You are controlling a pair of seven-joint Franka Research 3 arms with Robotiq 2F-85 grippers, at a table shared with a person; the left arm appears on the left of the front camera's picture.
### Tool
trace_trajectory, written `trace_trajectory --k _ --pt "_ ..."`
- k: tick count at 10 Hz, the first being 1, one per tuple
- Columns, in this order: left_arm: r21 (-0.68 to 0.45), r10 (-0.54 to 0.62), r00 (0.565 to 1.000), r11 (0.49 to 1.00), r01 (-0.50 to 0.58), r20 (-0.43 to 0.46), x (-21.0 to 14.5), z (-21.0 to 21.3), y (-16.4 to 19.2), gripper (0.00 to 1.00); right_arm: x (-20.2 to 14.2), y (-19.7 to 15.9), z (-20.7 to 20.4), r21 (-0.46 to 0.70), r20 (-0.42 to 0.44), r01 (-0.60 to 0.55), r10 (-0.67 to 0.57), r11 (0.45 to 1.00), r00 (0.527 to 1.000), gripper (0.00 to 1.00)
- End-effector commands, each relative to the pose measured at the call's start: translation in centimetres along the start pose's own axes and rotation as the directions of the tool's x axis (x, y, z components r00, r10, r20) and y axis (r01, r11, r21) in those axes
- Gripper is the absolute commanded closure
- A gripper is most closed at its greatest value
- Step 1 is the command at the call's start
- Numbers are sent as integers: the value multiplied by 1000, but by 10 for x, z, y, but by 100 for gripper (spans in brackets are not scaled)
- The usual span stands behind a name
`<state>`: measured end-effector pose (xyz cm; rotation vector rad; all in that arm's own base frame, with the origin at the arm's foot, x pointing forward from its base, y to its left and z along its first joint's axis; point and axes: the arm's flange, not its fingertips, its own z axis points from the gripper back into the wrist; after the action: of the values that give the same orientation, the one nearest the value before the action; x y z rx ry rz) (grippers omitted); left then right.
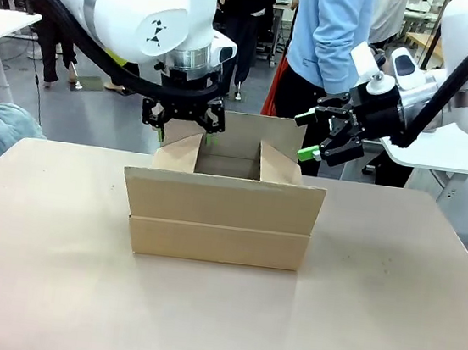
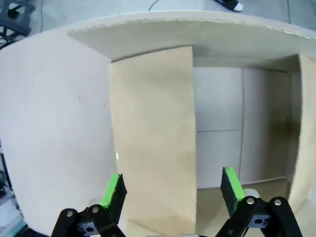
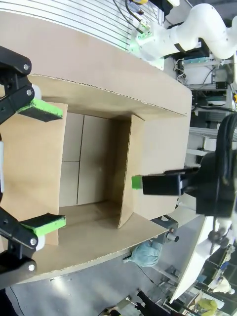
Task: Pack the gift set into the box.
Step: Place both hands on the side flaps of the Package Box and spread them outward.
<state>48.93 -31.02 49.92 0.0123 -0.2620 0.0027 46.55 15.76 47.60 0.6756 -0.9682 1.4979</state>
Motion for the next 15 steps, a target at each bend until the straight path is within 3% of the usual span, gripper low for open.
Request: trace_trajectory --k 1,4,6,11,13,15 --pt "0 -54 995 999 55 -89 19 -13 -6 0 1 3 1 6 -6 1 -1 1000 1000 0" --pt "11 -43 991 999 45 -130 23 -38 -8 0 1 3 1 6 -6 1 -1 1000 1000 0" --pt "-48 -40 990 998 34 -138 23 -44 -15 0 1 3 1 6 -6 1 -1 1000 1000 0" --pt "72 -28 990 997 38 -135 18 -70 -26 0 1 3 1 6 -6 1 -1 1000 1000 0" --pt "141 -5 993 990 22 -116 17 -80 -25 0 1 3 1 6 -6 1 -1 1000 1000 0" --pt "205 5 1000 979 -3 -11 18 -76 -21 0 1 3 1 6 -6 1 -1 1000 1000 0"
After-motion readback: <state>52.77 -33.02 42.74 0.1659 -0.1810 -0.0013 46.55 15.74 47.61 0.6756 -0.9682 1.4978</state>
